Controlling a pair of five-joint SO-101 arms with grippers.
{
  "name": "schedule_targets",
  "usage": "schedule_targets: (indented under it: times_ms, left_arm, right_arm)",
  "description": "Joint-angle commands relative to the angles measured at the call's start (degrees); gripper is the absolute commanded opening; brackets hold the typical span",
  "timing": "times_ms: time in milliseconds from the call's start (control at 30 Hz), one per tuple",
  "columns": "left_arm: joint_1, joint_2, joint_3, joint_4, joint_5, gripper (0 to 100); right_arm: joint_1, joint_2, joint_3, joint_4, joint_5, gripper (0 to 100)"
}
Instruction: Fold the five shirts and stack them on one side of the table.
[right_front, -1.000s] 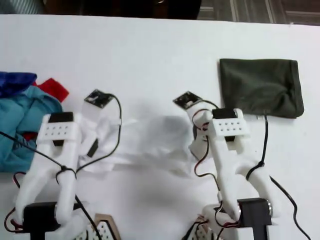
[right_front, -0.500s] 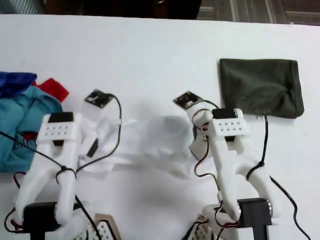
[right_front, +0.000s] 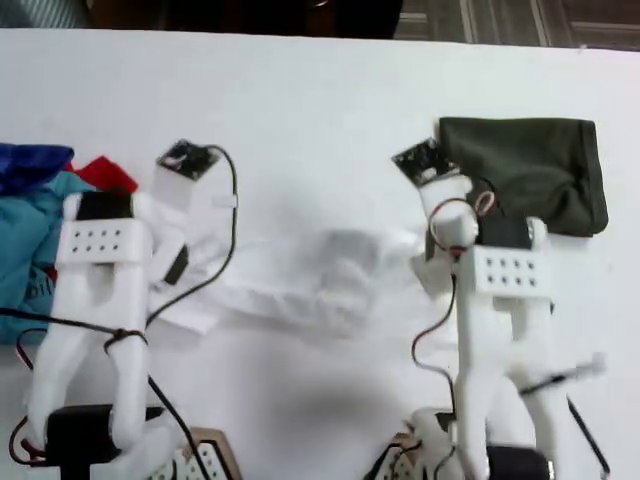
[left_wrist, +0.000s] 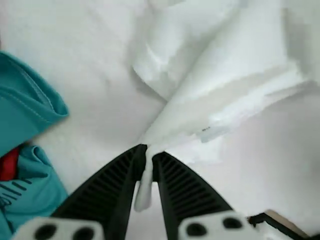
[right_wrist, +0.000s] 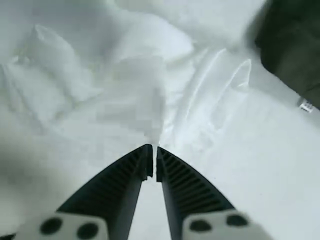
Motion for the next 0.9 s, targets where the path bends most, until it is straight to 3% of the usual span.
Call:
schedule_targets:
  times_ms: [0,233,300,400,500,633,800,867]
  left_arm:
    - [-0.4,-0.9,-4.7,6.9,-0.5,3]
    - [-0.6,-0.8,-4.5,7.6,-0.5,3]
    - [-0.6,-0.8,-4.5,7.6,-0.5,3]
    - [-0.4,-0.8,-4.3,7.5,-0.5,3]
    - [-0.4,-0.8,-1.7,5.1,-0.5,3]
    - [-0.4,-0.8,3.3,1.6,-0.5,3]
    - [-0.6,-0.8,5.1,1.3,-0.5,3]
    - [-0.6,-0.8,5.1,1.4,-0.5,3]
  right_arm:
    - [0.7,-7.9,-0.9,6.5,3.3,1.8]
    - [0.9,-14.2,10.5,7.3,9.5,1.9]
    - [0.8,-13.7,11.3,3.9,8.0,4.2]
    - [0.6,-10.9,10.5,-6.1,-0.4,14.2]
    - [-1.0,-4.7,8.3,-14.3,-7.8,19.7]
    - [-6.3,9.2,1.6,-13.9,-7.9,15.4]
    - [-7.3,24.2,-9.1,-10.4,-7.6,14.4]
    - [-7.3,28.6,-12.7,-8.4,-4.2,14.4]
